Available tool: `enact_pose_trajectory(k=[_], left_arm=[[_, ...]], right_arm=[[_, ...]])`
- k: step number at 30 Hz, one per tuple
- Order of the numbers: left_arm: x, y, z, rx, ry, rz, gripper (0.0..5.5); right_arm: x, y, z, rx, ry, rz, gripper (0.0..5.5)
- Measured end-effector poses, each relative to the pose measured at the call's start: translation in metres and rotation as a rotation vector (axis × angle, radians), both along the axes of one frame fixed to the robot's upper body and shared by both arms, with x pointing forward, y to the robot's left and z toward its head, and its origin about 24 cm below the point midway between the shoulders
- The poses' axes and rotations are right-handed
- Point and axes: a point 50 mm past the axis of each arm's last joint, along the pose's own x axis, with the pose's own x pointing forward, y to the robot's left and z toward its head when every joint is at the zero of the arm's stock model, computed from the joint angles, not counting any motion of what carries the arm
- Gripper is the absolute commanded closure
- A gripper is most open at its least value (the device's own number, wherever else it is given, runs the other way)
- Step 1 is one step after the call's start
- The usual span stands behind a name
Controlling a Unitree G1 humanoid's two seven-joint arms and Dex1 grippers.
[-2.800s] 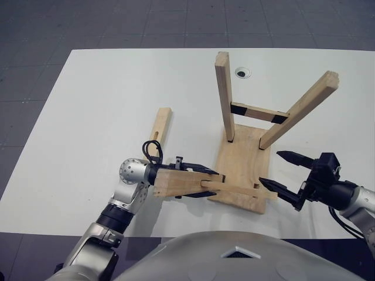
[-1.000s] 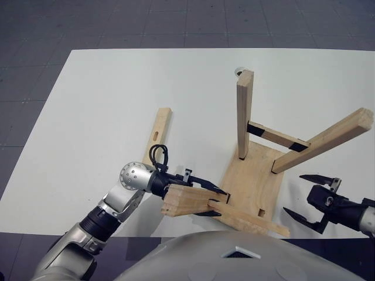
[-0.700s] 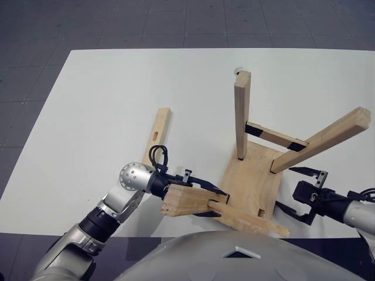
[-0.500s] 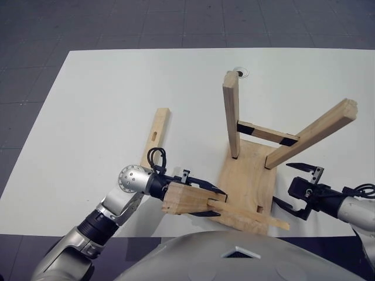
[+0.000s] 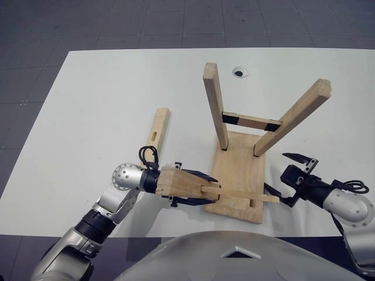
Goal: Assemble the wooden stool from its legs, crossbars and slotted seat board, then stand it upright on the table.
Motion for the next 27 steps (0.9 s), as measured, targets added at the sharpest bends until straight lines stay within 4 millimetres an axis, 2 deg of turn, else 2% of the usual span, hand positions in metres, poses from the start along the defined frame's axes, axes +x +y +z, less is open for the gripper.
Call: enact_pose_trajectory(k=[9, 18, 27], left_arm=[[0.014, 0.004, -0.001, 0.003, -0.014, 0.029, 3.45], [0.029, 0.009, 0.000, 0.021, -0.026, 0.013, 3.45], [0.033, 0.015, -0.001, 0.017, -0.048, 0.052, 3.45]], right_arm=[[0.015, 0.003, -0.004, 0.039, -0.025, -0.046, 0.00], [0.017, 0.005, -0.006, 0.074, -0.045, -0.113, 0.00], [0.022, 0.015, -0.011, 0.158, -0.092, -0.202, 0.00]])
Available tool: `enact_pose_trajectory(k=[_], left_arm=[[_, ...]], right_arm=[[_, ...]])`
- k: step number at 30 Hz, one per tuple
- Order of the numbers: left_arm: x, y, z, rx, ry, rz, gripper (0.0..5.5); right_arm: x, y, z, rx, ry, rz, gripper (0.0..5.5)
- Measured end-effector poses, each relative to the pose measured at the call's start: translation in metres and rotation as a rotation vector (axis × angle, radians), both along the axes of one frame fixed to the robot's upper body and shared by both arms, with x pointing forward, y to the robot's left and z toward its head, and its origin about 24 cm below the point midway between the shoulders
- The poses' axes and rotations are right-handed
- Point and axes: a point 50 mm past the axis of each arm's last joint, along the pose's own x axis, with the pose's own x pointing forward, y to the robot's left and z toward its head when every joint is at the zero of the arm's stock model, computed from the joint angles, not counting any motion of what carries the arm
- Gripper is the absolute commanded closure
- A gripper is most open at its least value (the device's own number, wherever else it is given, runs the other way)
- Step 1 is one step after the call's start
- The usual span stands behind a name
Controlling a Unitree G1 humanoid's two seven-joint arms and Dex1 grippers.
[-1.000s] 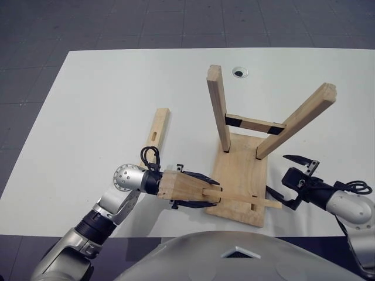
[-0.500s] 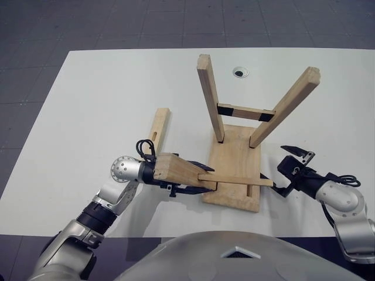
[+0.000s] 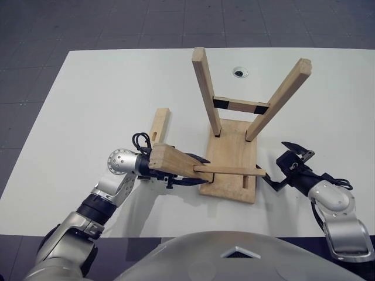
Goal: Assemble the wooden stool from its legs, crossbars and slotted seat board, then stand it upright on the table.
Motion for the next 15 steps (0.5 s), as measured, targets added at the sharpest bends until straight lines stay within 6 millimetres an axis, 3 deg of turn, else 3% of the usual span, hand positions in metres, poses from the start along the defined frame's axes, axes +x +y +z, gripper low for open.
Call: enact_pose_trajectory(k=[15], left_arm=[[0.002, 0.005, -0.002, -0.011, -0.005, 0.081, 3.45]], right_arm=[[0.027, 0.010, -0.004, -0.002, -0.026, 0.030, 0.00]])
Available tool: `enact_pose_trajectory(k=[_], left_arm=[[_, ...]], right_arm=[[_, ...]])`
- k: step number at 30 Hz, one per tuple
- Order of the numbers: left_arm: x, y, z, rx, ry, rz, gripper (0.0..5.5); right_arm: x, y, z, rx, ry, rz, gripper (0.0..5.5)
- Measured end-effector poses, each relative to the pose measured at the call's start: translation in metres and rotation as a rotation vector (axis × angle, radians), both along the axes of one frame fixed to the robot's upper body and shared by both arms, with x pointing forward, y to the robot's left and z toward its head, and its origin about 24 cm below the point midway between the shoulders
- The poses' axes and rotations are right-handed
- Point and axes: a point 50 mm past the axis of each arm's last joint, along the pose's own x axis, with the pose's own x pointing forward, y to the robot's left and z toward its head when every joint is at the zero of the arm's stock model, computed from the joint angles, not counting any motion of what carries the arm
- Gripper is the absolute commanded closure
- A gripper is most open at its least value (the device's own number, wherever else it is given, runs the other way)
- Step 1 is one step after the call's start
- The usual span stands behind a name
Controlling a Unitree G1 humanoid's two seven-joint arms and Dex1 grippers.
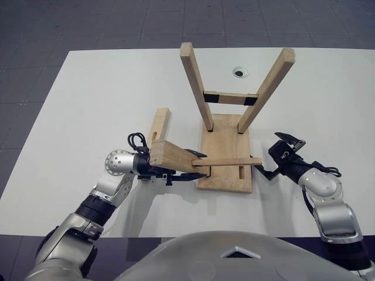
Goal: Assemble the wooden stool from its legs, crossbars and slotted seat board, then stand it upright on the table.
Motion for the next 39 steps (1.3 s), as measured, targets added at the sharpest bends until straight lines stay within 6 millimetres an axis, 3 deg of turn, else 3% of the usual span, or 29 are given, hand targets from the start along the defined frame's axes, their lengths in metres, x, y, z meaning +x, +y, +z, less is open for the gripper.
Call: enact_pose_trajectory(k=[17, 31, 39], left_arm=[[0.008, -0.004, 0.009, 0.059, 0.036, -0.002, 3.45], [0.004, -0.013, 0.017, 0.116, -0.032, -0.014, 3.45], [0.003, -0.014, 0.012, 0.151, -0.046, 0.010, 3.45]], right_arm=[[0.005, 0.000, -0.002, -0.004, 0.000, -0.005, 0.00], [0.005, 0.000, -0.002, -0.003, 0.000, -0.008, 0.00], [0.005, 0.001, -0.003, 0.002, -0.005, -0.020, 0.00]])
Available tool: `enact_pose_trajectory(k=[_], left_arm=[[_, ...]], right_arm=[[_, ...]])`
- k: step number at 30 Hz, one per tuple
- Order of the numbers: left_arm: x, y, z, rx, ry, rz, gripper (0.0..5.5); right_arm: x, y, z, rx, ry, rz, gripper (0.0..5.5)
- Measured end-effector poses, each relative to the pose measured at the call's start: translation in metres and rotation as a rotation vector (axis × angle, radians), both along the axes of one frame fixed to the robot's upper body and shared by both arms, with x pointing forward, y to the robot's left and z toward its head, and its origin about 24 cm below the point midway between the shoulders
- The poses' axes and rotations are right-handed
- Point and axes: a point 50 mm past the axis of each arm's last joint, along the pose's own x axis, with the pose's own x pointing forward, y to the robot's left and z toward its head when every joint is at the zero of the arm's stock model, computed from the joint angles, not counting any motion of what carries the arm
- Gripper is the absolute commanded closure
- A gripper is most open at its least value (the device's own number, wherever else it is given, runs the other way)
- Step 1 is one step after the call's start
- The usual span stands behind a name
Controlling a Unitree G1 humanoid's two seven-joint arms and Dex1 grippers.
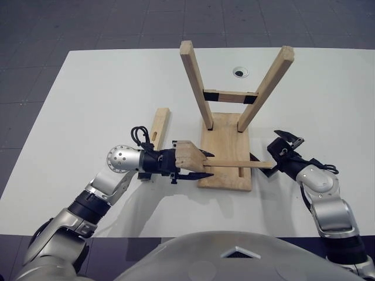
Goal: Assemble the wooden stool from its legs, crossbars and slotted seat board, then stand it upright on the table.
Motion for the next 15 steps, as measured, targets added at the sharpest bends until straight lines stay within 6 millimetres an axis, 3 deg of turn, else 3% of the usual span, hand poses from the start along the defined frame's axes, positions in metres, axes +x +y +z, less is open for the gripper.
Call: enact_pose_trajectory(k=[15], left_arm=[[-0.0006, 0.0019, -0.0033, -0.002, -0.001, 0.015, 3.45]], right_arm=[[0.0001, 0.0013, -0.0006, 0.003, -0.005, -0.007, 0.00]])
